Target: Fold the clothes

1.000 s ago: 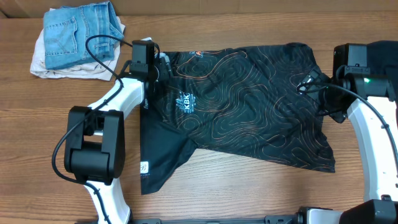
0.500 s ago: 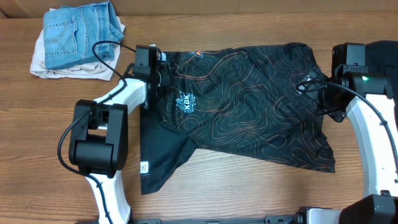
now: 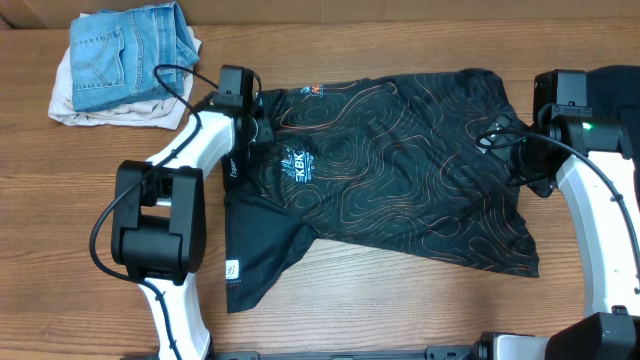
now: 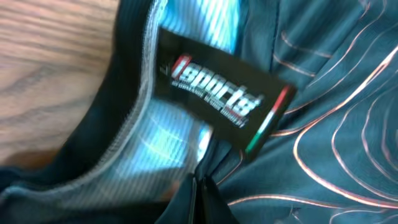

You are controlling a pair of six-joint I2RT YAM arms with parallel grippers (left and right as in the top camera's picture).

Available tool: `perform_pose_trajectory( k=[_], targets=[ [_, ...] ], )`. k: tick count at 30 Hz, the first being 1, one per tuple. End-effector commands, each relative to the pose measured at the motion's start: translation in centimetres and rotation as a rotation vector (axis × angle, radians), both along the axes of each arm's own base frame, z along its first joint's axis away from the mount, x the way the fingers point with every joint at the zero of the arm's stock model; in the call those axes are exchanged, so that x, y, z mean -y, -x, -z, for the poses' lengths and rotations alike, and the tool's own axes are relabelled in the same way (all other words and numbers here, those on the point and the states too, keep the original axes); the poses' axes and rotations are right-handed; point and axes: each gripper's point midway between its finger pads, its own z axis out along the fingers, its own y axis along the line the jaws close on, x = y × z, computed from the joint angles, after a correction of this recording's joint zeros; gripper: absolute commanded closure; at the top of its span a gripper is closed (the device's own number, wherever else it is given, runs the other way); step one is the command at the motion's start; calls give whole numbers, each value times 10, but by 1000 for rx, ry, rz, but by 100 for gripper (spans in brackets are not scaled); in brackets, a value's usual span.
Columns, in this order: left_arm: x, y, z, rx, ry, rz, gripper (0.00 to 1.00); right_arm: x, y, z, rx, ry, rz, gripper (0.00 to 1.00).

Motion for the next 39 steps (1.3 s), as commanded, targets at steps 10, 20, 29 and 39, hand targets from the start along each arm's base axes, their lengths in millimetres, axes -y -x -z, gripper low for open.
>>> perform_pose_trajectory(
  k=[10,20,29,39],
  targets=[
    [-20,53,-65,-314,-115,-40,88,0,2,3,-12,-8,2,4],
    [-26,74,-65,-400,-147,12,20,-3,1,3,-7,-25,-4,4],
    [-10,-31,-91,28,-62,-30,42,-3,-1,3,-2,-25,-4,4],
    [11,-48,-31,-13,29,22,49,-3,1,3,-8,-25,-5,4]
  ],
)
